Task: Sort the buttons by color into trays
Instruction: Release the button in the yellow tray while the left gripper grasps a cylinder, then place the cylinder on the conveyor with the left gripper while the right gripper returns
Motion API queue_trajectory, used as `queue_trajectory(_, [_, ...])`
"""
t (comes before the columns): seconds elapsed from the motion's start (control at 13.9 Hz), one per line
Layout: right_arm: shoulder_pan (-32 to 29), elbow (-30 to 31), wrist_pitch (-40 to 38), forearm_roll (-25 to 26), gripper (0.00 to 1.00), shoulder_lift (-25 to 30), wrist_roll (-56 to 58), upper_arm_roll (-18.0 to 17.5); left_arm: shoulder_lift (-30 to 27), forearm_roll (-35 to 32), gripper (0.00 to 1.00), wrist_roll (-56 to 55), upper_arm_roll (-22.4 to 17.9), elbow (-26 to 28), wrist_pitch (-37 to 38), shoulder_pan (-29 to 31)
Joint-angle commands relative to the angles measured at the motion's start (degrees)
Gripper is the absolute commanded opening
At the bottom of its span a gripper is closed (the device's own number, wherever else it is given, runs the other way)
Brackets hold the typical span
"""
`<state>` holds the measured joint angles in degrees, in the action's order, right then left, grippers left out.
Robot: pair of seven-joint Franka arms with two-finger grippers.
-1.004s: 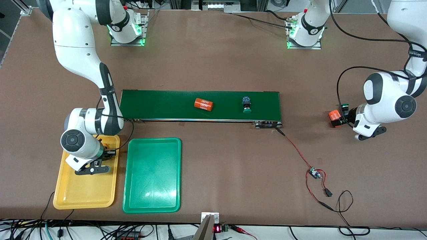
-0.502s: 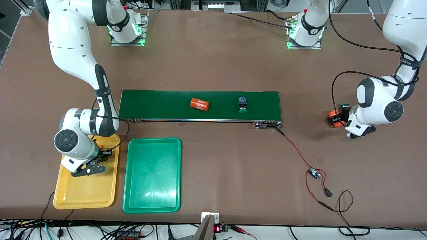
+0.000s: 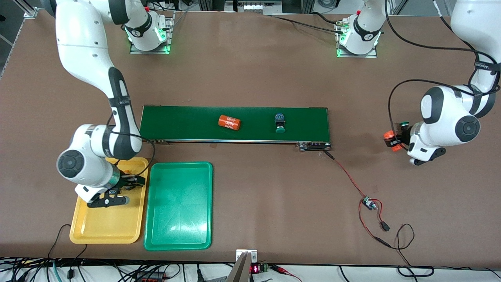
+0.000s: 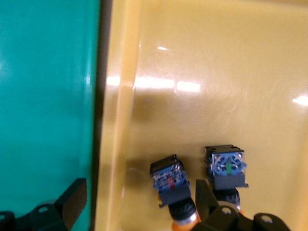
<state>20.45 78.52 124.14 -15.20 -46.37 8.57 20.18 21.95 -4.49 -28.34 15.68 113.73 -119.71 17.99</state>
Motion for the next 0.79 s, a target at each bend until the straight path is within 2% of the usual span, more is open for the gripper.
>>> queue_trajectory(0.0, [-0.2, 0.9, -3.8, -0.1, 1.0, 4.7, -0.4, -0.1, -3.1, 1.1, 0.15, -15.9, 5.3, -0.6, 4.4, -3.6])
queue_trajectory(0.14, [-0.4, 0.9, -5.4, 0.0, 1.0, 5.8, 0.0, 0.1, -3.4, 1.6, 0.15, -26.8, 9.4, -0.6, 4.4, -5.3])
queue_trajectory(0.22, [-0.4, 0.9, -5.5, 0.0, 1.0, 6.5, -0.2, 0.1, -3.4, 4.5, 0.15, -31.6, 10.2, -0.6, 4.1, -7.2])
queue_trajectory(0.43, [0.1, 0.9, -7.4, -0.1, 1.0, 10.3, -0.7, -0.1, -2.8, 12.1, 0.15, -41.6, 10.2, -0.9, 0.1, -12.4])
queue_trajectory(0.72, [2.4, 0.9, -11.5, 0.0, 1.0, 13.5, -5.2, -0.5, 0.5, 12.5, 0.18, -55.7, 10.0, -0.3, -6.5, -18.8])
